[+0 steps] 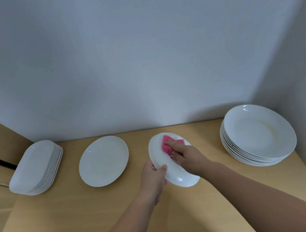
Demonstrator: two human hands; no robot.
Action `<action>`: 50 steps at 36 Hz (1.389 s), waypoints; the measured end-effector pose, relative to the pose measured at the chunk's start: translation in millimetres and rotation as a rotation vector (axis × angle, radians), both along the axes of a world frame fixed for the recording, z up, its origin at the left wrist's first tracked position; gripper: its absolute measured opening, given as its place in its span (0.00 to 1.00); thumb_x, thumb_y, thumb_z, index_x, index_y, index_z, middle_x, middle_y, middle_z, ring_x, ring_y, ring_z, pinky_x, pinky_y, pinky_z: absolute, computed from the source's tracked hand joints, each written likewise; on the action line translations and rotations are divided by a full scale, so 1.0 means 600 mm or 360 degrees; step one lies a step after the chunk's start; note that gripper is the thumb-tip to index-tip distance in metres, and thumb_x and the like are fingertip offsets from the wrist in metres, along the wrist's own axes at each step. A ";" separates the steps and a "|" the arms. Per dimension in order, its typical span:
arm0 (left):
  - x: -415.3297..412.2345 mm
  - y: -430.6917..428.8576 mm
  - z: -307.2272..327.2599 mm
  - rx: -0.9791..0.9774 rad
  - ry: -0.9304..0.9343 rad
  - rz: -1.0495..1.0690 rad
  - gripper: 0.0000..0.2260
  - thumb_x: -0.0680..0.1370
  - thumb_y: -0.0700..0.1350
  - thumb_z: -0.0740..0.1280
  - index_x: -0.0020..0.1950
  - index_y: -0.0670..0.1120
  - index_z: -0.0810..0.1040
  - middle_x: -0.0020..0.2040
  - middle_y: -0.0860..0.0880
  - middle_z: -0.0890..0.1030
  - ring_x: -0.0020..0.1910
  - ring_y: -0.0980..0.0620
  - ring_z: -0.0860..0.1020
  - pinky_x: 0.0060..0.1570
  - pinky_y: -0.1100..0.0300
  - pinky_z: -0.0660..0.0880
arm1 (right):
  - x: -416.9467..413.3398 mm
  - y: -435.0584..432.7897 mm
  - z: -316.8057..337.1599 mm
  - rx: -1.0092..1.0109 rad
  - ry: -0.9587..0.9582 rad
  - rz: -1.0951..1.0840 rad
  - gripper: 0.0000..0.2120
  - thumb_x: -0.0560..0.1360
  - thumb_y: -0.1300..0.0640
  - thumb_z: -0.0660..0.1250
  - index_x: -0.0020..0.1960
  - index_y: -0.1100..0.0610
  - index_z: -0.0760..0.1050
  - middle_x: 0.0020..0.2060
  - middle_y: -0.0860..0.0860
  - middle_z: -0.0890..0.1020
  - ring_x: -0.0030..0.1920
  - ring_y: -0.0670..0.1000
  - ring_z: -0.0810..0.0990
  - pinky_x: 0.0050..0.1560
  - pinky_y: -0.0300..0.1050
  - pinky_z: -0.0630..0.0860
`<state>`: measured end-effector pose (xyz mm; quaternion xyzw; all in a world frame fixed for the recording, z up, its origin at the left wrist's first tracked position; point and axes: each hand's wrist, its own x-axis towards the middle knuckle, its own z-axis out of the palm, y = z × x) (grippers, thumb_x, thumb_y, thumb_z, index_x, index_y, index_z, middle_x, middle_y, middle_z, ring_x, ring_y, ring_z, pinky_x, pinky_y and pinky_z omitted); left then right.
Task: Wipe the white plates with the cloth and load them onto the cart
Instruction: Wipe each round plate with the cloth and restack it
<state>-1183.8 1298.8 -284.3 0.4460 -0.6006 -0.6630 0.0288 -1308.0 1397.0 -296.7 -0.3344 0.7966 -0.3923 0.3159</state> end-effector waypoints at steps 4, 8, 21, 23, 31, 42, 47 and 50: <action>0.001 0.003 -0.003 -0.0059 -0.0009 0.0042 0.08 0.78 0.41 0.66 0.57 0.47 0.75 0.54 0.44 0.82 0.53 0.41 0.81 0.54 0.40 0.79 | -0.026 -0.006 -0.012 0.0031 0.0064 -0.0053 0.21 0.82 0.62 0.57 0.74 0.50 0.66 0.73 0.45 0.65 0.74 0.47 0.60 0.65 0.27 0.49; 0.003 0.007 -0.006 -0.0055 0.0014 0.0090 0.07 0.79 0.41 0.67 0.56 0.47 0.75 0.52 0.46 0.82 0.54 0.40 0.81 0.54 0.40 0.79 | -0.047 0.005 -0.027 0.0110 0.0121 -0.0055 0.21 0.81 0.63 0.57 0.73 0.52 0.66 0.75 0.46 0.63 0.75 0.48 0.59 0.70 0.32 0.50; 0.012 -0.002 -0.026 -0.0014 -0.0023 0.0126 0.07 0.79 0.43 0.67 0.55 0.50 0.74 0.53 0.49 0.80 0.53 0.48 0.80 0.55 0.45 0.80 | -0.022 0.087 -0.046 0.0243 0.0257 0.0003 0.18 0.80 0.62 0.59 0.67 0.49 0.75 0.70 0.47 0.72 0.71 0.51 0.67 0.70 0.42 0.63; 0.013 -0.002 -0.026 -0.0009 -0.0017 0.0115 0.07 0.79 0.42 0.67 0.56 0.50 0.74 0.54 0.49 0.80 0.54 0.49 0.80 0.56 0.44 0.79 | -0.021 0.098 -0.040 0.0288 0.0233 0.0070 0.17 0.80 0.61 0.60 0.64 0.47 0.77 0.63 0.45 0.78 0.63 0.49 0.74 0.60 0.35 0.68; 0.002 0.007 -0.023 -0.0095 0.0022 0.0046 0.07 0.78 0.43 0.67 0.55 0.49 0.74 0.53 0.47 0.80 0.53 0.48 0.80 0.55 0.45 0.79 | -0.025 0.041 0.027 0.0046 0.0283 -0.0050 0.19 0.80 0.61 0.58 0.63 0.44 0.77 0.50 0.44 0.81 0.51 0.47 0.77 0.49 0.37 0.70; 0.009 0.010 -0.034 -0.0004 0.0021 0.0140 0.07 0.78 0.41 0.67 0.55 0.50 0.74 0.53 0.49 0.81 0.52 0.49 0.80 0.55 0.46 0.80 | 0.003 0.078 0.001 0.0176 0.0301 0.0410 0.21 0.81 0.62 0.58 0.67 0.43 0.74 0.63 0.29 0.69 0.63 0.32 0.64 0.62 0.23 0.58; 0.010 0.009 -0.034 0.0020 0.0028 0.0127 0.08 0.79 0.41 0.67 0.57 0.48 0.74 0.55 0.48 0.80 0.54 0.49 0.80 0.55 0.47 0.80 | -0.025 0.118 0.011 0.0408 0.0381 0.0580 0.20 0.76 0.66 0.60 0.50 0.41 0.79 0.43 0.35 0.78 0.46 0.46 0.72 0.46 0.31 0.68; 0.005 0.004 -0.028 0.0060 0.0074 0.0113 0.08 0.79 0.41 0.66 0.58 0.47 0.74 0.55 0.48 0.80 0.54 0.50 0.80 0.55 0.50 0.80 | -0.046 0.124 0.018 0.0547 0.0513 0.0590 0.19 0.73 0.68 0.58 0.47 0.47 0.79 0.39 0.41 0.77 0.43 0.48 0.69 0.40 0.33 0.64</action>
